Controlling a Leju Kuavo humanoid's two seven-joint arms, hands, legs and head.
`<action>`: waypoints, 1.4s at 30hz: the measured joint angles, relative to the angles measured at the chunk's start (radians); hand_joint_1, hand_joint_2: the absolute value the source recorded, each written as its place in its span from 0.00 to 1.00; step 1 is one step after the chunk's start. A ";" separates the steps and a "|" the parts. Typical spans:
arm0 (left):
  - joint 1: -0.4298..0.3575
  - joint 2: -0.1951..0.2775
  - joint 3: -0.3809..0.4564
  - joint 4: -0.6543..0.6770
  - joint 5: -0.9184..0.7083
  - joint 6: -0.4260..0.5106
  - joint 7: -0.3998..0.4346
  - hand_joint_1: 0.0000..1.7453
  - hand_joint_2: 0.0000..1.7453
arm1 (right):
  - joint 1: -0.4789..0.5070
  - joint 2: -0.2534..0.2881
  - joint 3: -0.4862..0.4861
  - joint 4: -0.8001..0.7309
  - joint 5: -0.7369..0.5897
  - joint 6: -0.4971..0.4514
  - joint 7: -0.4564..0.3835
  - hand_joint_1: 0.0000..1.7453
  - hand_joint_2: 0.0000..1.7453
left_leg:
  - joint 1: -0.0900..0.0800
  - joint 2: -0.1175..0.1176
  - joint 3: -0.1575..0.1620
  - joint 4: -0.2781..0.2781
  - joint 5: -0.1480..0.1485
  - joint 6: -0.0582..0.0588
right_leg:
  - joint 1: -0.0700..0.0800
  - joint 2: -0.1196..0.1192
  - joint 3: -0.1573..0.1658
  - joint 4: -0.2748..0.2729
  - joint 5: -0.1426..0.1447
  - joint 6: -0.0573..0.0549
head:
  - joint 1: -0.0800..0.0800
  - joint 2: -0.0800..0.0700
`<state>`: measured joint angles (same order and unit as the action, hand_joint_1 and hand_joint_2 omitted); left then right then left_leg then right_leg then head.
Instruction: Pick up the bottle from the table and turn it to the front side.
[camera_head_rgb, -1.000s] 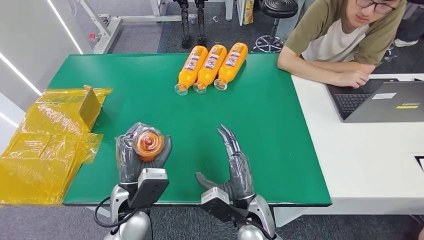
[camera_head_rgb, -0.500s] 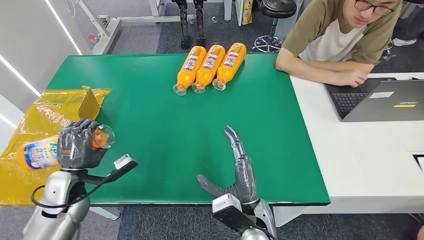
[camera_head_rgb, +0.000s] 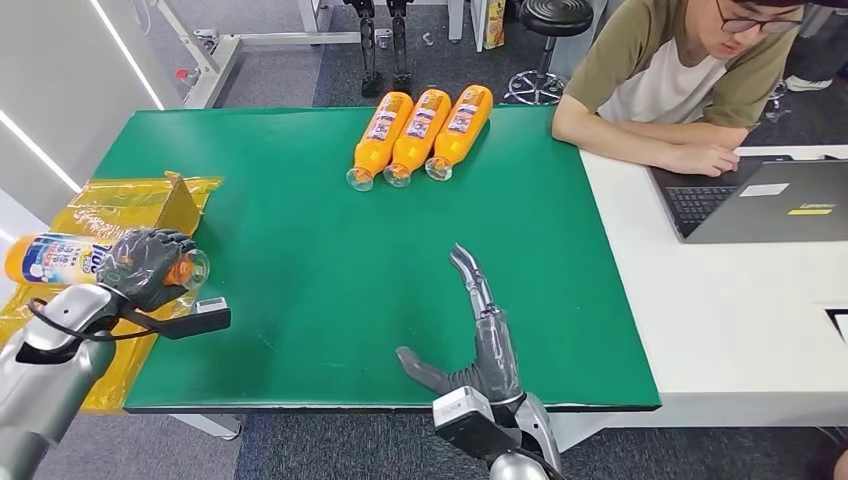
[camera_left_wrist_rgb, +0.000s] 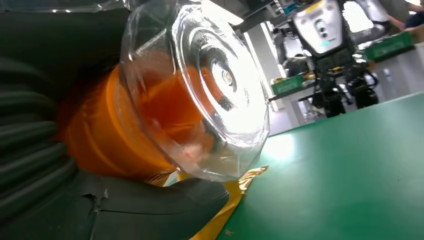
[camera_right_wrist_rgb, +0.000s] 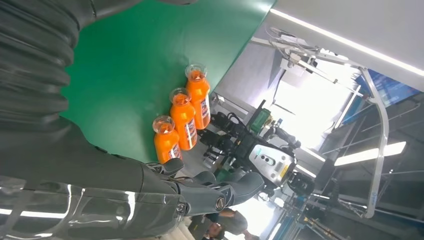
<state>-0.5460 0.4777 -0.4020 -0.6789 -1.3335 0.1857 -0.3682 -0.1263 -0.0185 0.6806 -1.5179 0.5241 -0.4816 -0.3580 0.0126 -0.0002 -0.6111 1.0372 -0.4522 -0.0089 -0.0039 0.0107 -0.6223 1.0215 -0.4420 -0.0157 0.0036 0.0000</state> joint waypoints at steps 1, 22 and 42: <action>-0.018 -0.005 -0.018 0.020 -0.006 0.002 0.000 1.00 1.00 | -0.001 0.000 0.000 -0.002 0.001 0.004 0.001 0.00 1.00 | 0.000 0.000 0.000 0.000 0.000 0.000 | 0.000 0.000 0.000 0.000 0.000 0.000 | 0.000 0.000; -0.077 -0.182 -0.154 0.255 0.019 0.056 0.065 0.93 1.00 | -0.044 0.000 0.000 0.007 0.017 0.046 0.012 0.00 1.00 | 0.000 0.000 0.000 0.000 0.000 0.000 | -0.001 0.001 0.000 0.000 0.000 -0.001 | 0.000 0.000; -0.060 -0.216 -0.089 0.302 0.218 -0.211 0.020 0.00 1.00 | -0.061 0.000 0.008 0.040 -0.016 0.027 0.035 0.00 1.00 | 0.000 -0.001 0.001 0.000 0.000 0.000 | -0.001 -0.001 0.001 0.001 0.000 -0.001 | 0.000 0.000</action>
<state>-0.6057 0.2612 -0.4905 -0.3765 -1.1157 -0.0251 -0.3482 -0.1872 -0.0183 0.6887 -1.4782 0.5079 -0.4541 -0.3232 0.0125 -0.0009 -0.6101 1.0368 -0.4520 -0.0093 -0.0049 0.0099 -0.6212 1.0224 -0.4417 -0.0164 0.0035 0.0000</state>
